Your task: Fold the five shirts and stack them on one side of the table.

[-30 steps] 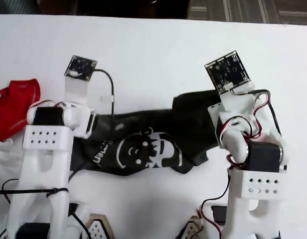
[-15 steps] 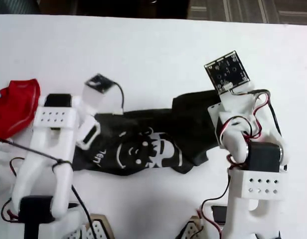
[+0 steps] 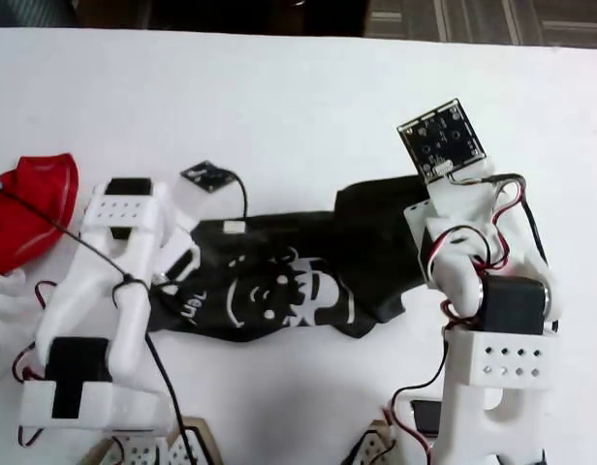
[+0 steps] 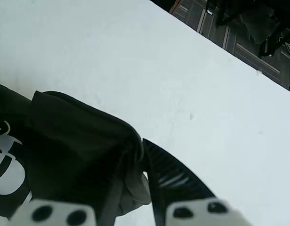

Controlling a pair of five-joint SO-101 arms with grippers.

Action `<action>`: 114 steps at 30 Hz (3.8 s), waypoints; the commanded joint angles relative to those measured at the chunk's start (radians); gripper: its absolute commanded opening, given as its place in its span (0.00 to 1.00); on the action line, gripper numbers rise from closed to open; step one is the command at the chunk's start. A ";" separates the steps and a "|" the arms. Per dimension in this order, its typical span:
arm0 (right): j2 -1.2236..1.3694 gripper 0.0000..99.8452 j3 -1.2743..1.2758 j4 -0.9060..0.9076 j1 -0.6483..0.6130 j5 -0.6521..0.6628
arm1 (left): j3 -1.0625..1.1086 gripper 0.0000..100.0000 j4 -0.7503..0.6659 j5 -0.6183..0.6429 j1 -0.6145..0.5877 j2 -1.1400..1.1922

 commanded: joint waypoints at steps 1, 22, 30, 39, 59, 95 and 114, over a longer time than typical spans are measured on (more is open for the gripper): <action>-0.008 0.02 -0.006 -0.022 -0.007 0.009 | -0.035 0.17 -0.041 0.089 -0.005 -0.006; -0.013 0.02 0.089 -0.110 -0.004 0.000 | -0.116 0.03 0.046 0.203 0.003 -0.087; -0.007 0.02 -0.064 -0.165 -0.008 -0.157 | -0.495 0.03 0.308 0.130 -0.003 -0.325; -0.013 0.02 -0.278 -0.163 -0.001 -0.153 | -0.806 0.03 0.397 0.120 -0.005 -0.353; -0.013 0.02 -0.796 -0.148 -0.001 -0.150 | -1.406 0.03 0.425 0.118 -0.064 -0.354; -0.007 0.02 -1.128 0.038 -0.007 -0.187 | -1.415 0.03 0.417 0.118 -0.064 -0.562; 0.107 0.02 -0.338 -0.504 0.004 -0.118 | -1.273 0.03 0.206 0.118 -0.058 -0.069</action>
